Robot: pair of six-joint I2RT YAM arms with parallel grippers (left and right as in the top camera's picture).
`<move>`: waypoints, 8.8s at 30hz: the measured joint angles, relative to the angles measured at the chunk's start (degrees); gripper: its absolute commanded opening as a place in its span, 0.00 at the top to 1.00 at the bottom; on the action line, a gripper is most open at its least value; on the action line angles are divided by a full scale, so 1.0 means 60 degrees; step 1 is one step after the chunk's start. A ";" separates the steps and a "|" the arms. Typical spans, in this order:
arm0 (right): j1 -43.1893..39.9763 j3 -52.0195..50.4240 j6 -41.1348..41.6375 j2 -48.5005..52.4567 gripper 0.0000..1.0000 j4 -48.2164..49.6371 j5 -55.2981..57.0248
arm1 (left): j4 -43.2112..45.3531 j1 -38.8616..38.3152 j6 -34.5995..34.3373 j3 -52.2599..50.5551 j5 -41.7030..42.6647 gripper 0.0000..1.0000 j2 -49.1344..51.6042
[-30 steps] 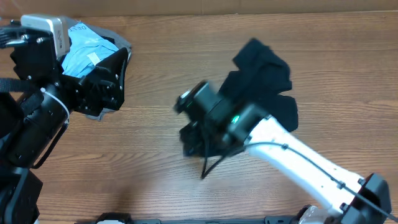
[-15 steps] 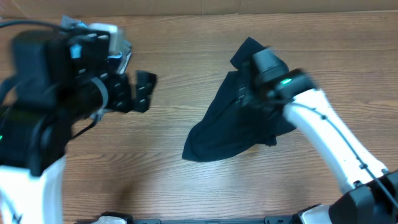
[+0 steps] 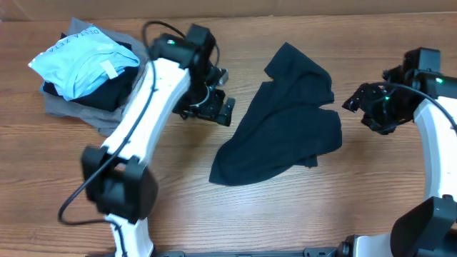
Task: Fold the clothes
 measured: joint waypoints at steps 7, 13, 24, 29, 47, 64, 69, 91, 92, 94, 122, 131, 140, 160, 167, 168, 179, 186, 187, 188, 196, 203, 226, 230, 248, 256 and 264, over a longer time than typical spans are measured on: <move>-0.0029 0.0000 -0.0408 0.0000 0.27 0.0306 -0.0102 | 0.0353 -0.0557 -0.0011 -0.0033 -0.0044 0.14 0.1647; -0.0029 0.0000 -0.0368 0.0000 0.27 0.0459 -0.0149 | 0.0583 -0.1330 -0.0087 -0.0033 -0.0244 0.28 0.2881; -0.0029 -0.0444 -0.0102 0.0000 0.28 0.1140 -0.0022 | 0.1173 -0.1749 -0.2055 -0.0047 -0.2510 0.96 0.3395; -0.0015 -0.1428 0.0029 0.0000 0.38 0.2251 -0.0015 | -0.0310 -0.1388 -0.2284 -0.0051 -0.3697 0.96 0.3395; 0.2823 -0.5901 0.0925 0.0685 0.31 1.0335 -0.0933 | -0.0878 -0.0124 -0.1548 -0.0087 -0.3770 0.96 0.1577; 0.2328 -0.5730 0.3038 0.2237 0.96 1.2692 -0.1519 | -0.1126 -0.0127 -0.1475 -0.0087 -0.3643 0.96 0.1428; 0.0506 -0.4612 0.2025 -0.0015 0.96 1.0149 -0.1453 | -0.1322 0.0095 -0.1479 -0.0091 -0.3789 0.96 0.1424; 0.0565 -0.2415 0.0270 -0.1290 0.29 0.3315 -0.1049 | -0.0743 0.0127 -0.1501 -0.0091 -0.3563 0.65 0.1421; 0.0885 -0.2532 0.0270 -0.1169 0.30 0.3260 -0.1049 | -0.0750 0.0127 -0.1479 -0.0091 -0.3508 0.66 0.1421; 0.1570 -0.2856 0.0350 -0.0849 0.30 0.3271 -0.0969 | -0.0776 0.0127 -0.1472 -0.0073 -0.3373 0.66 0.1421; -0.1453 0.4364 0.1821 0.0255 0.16 -0.0324 0.5176 | -0.1472 0.0091 -0.1217 0.3752 -0.1872 0.44 0.1395; -0.1173 0.3220 0.1137 0.0357 0.21 -0.1300 0.2375 | 0.0204 -0.0656 -0.0911 0.3741 -0.1027 0.34 0.1395; -0.2699 0.3071 0.1122 0.0317 0.17 -0.1432 0.1297 | 0.4328 -0.2342 -0.0648 0.2575 0.0772 0.30 0.1887; -0.3224 0.3100 0.0936 -0.0073 0.17 -0.1894 -0.0047 | 0.5464 -0.3657 -0.1264 0.2878 0.0328 0.96 0.4914; -0.2801 0.2062 0.0867 -0.0091 0.16 -0.1552 0.0433 | 0.1158 -0.1905 -0.2127 0.4422 -0.2178 0.94 0.4073; -0.2696 0.1738 0.0867 -0.0091 0.16 -0.1410 0.0572 | 0.0714 -0.1461 -0.2208 0.4499 -0.2426 0.93 0.3770; -0.1453 -0.3410 0.0102 -0.0087 0.25 0.3446 0.0011 | -0.1916 0.0732 -0.2299 0.4801 -0.3402 0.84 0.2656; 0.0521 -0.6054 0.0160 -0.0095 0.34 0.7646 -0.1395 | -0.2000 0.0667 -0.2197 0.4801 -0.3435 0.54 0.2656; 0.0845 -0.6309 0.0346 -0.0095 0.36 0.8120 -0.1359 | -0.2033 0.0667 -0.2197 0.4801 -0.3435 0.54 0.2656; 0.1177 -0.6510 0.0554 -0.0095 0.37 0.8510 -0.1228 | -0.2055 0.0667 -0.2200 0.4801 -0.3432 0.53 0.2656; 0.3027 -0.6907 0.1614 0.0204 0.45 1.0819 -0.0211 | -0.2073 0.0667 -0.2004 0.4801 -0.3056 0.48 0.2608; 0.3406 -0.6757 0.2055 0.1239 0.96 1.1366 0.0000 | -0.1974 0.0667 -0.1912 0.4801 -0.2954 0.41 0.1439; -0.0251 -0.1552 0.0266 -0.1708 0.25 0.3931 0.2714 | -0.1672 0.0667 -0.1905 0.4870 -0.2667 0.35 0.0237; -0.0127 -0.1559 0.0262 -0.1639 0.40 0.2845 0.1541 | -0.1519 0.0579 -0.1654 0.4809 -0.2167 0.37 0.0324; 0.4080 -0.4240 -0.0871 -0.0215 0.96 0.3523 0.0171 | -0.1177 0.0069 -0.1395 0.4390 -0.1621 0.29 0.1545; 0.4273 -0.2368 -0.0339 -0.1395 0.53 -0.1118 0.0918 | -0.0474 0.0055 -0.1180 0.4386 -0.1494 0.25 0.1555; 0.4273 -0.2051 0.0215 -0.2106 0.34 -0.0688 0.1792 | 0.0765 -0.0299 -0.1177 0.4360 -0.1169 0.33 0.2295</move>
